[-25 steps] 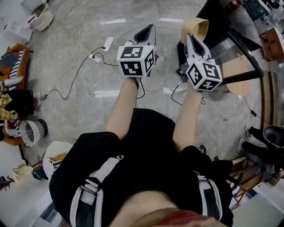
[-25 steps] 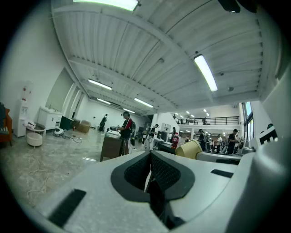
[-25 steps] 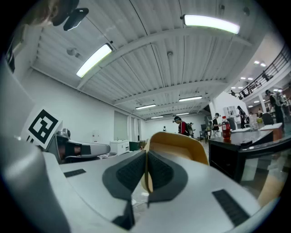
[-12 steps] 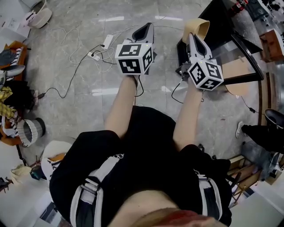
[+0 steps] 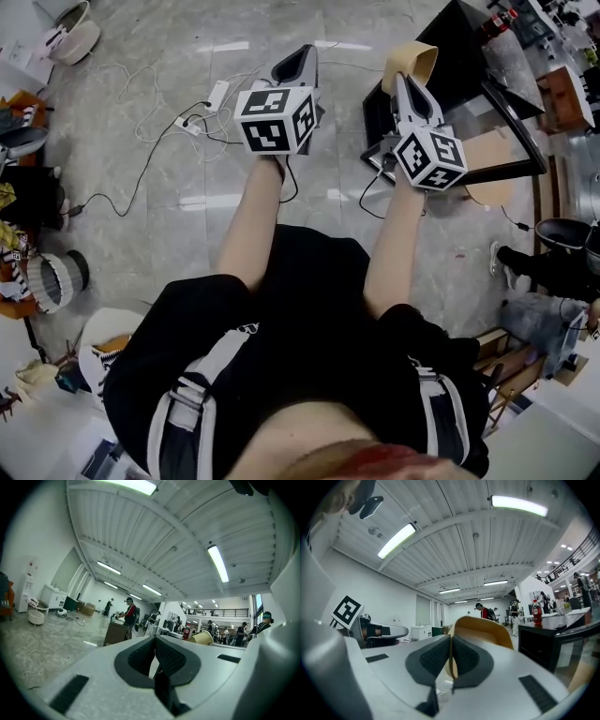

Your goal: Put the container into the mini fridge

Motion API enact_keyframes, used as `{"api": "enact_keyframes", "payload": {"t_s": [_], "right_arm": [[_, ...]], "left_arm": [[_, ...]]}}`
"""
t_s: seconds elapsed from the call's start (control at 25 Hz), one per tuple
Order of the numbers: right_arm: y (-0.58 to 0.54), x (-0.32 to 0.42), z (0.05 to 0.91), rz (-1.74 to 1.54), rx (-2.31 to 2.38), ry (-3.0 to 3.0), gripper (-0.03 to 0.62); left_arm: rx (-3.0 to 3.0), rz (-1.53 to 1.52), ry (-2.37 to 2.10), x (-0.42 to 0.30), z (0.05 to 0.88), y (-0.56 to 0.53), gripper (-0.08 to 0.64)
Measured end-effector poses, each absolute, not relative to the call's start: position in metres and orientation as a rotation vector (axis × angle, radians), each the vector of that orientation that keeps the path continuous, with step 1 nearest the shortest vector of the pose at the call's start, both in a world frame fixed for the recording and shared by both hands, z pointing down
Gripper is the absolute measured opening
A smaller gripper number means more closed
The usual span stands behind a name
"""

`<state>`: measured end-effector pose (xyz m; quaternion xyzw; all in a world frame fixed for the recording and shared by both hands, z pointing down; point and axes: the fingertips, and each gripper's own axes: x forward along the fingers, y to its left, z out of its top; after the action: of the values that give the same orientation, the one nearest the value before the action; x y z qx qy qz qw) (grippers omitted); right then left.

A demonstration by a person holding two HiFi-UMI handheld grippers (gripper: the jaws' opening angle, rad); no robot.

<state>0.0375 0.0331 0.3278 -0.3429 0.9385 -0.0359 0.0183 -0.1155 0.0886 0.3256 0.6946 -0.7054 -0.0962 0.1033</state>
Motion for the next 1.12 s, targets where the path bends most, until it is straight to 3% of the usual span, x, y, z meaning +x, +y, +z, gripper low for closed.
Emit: {"api": "enact_keyframes", "payload": {"t_s": [0.52, 1.12], "right_arm": [[-0.033, 0.018, 0.332, -0.058, -1.092, 2.883, 0.018], [-0.296, -0.021, 0.325, -0.084, -1.055, 2.863, 0.018]], "left_arm": [[2.080, -0.255, -2.086, -0.135, 0.334, 0.019, 0.008], [2.106, -0.186, -2.068, -0.154, 0.330, -0.242, 0.008]]}}
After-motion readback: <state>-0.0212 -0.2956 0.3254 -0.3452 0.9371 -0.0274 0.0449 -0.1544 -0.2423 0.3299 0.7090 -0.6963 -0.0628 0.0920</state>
